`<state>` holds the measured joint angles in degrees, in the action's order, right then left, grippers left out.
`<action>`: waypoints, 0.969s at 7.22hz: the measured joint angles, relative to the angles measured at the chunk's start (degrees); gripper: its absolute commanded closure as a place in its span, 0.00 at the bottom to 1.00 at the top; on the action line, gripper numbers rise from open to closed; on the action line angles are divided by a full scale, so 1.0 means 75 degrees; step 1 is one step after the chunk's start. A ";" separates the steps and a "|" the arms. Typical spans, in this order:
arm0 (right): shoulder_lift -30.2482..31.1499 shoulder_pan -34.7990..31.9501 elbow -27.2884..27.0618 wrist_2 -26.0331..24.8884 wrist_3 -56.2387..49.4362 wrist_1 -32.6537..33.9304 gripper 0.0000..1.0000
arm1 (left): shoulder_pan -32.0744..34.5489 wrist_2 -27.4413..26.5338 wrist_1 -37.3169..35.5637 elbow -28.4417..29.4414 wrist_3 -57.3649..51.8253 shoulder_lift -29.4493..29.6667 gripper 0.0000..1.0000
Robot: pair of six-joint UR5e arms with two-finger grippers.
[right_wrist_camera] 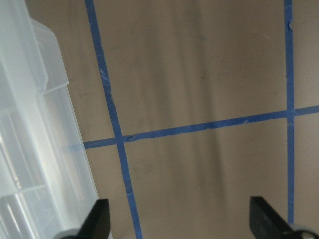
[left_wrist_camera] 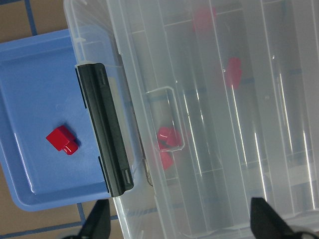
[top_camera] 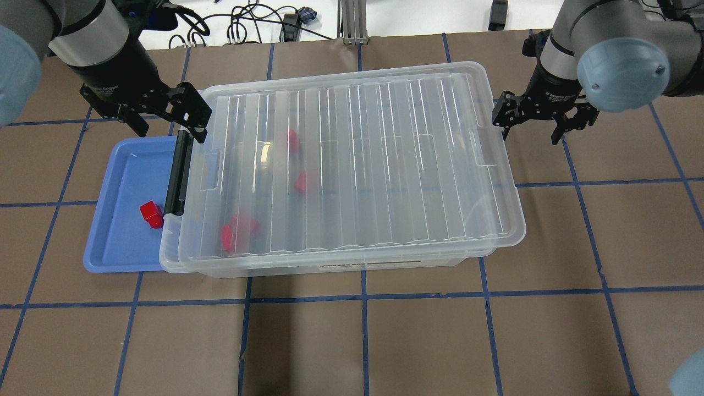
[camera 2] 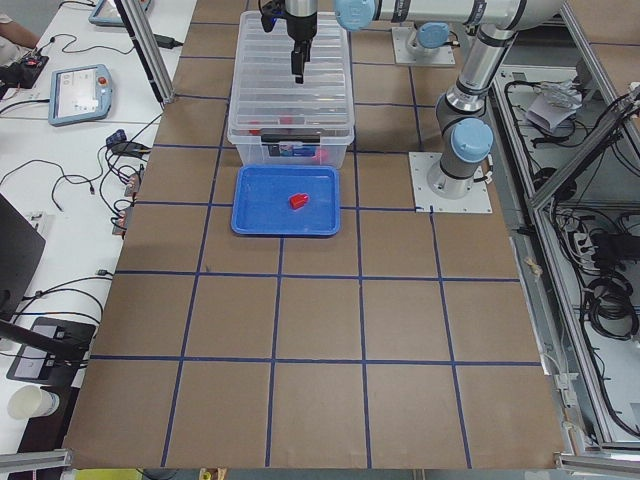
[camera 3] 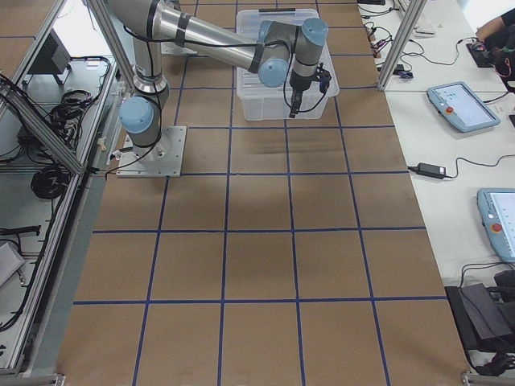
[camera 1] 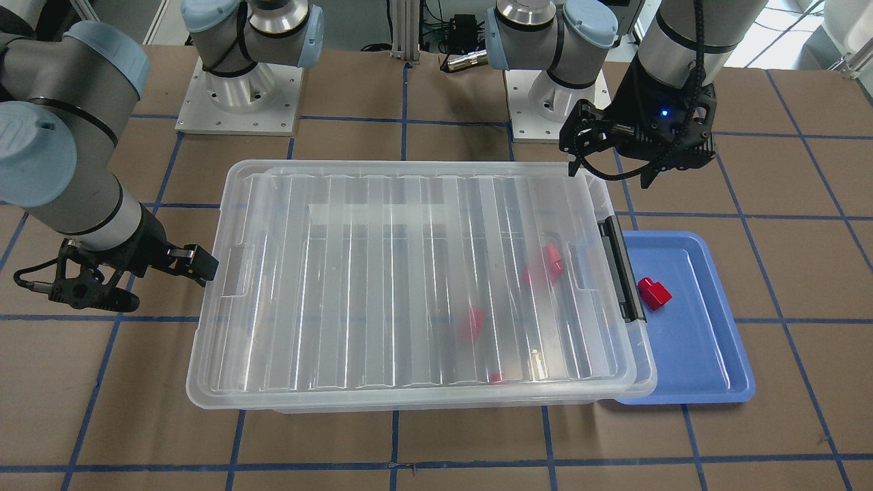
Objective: Place red block in blue tray from box
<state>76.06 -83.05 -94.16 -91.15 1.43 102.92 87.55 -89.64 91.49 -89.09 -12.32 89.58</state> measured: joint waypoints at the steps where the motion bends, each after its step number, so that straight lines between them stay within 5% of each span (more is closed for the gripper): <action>1: -0.0002 -0.0018 0.0015 0.0000 0.0013 0.0000 0.00 | 0.0000 0.0006 0.0000 -0.0013 0.0001 -0.0011 0.00; 5: 0.0033 0.0028 0.0442 -0.0031 -0.0040 -0.0164 0.00 | -0.0001 0.0011 0.0002 -0.0027 0.0010 -0.0030 0.00; 7: 0.0348 0.0027 0.1227 -0.0049 0.0008 -0.1360 0.00 | -0.0001 0.0014 0.0008 -0.0027 0.0003 -0.0036 0.00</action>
<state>78.66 -82.85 -84.96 -91.51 1.48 92.72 87.54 -89.54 91.55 -89.30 -12.29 89.31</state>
